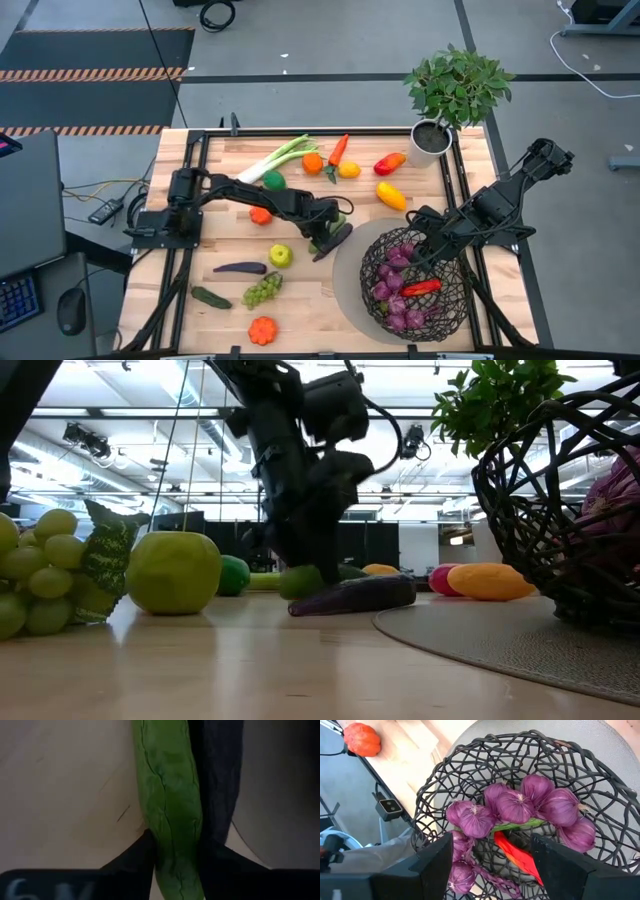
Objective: Build produce basket
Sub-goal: Put the green cucumber into the black basket
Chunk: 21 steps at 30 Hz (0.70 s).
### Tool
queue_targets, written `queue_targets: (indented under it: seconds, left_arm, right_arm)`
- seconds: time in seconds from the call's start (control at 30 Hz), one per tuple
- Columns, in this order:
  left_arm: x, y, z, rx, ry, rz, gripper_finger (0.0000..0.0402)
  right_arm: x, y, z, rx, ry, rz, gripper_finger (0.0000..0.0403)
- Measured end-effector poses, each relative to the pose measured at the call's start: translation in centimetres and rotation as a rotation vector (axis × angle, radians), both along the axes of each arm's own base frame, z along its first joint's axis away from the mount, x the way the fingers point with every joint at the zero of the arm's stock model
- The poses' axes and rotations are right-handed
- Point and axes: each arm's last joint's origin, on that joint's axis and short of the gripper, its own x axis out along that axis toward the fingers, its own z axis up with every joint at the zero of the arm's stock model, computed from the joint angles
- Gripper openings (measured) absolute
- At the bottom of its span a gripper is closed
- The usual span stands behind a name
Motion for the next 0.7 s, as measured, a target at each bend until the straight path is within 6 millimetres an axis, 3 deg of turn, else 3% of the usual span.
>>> queue_targets:
  seconds: [0.2, 0.43, 0.57, 0.7]
  left_arm:
    - [-0.1, 0.0, 4.9, 0.006, -0.13, -0.027, 0.0121]
    - [0.8, -2.5, 11.6, -0.006, -0.455, -0.125, 0.0127]
    - [1.4, -4.7, 13.7, -0.027, -0.626, -0.175, 0.0128]
    - [2.0, -6.0, 13.9, -0.042, -0.709, -0.179, 0.0129]
  right_arm:
    - [-0.9, -0.4, -0.1, 0.024, 0.092, 0.024, 0.0268]
    - [-3.4, -1.9, 1.0, 0.09, 0.132, -0.018, 0.0268]
    - [-4.4, -2.9, 1.7, 0.091, 0.05, -0.083, 0.0268]
    - [-3.7, -3.0, 2.8, 0.058, -0.177, -0.113, 0.0268]
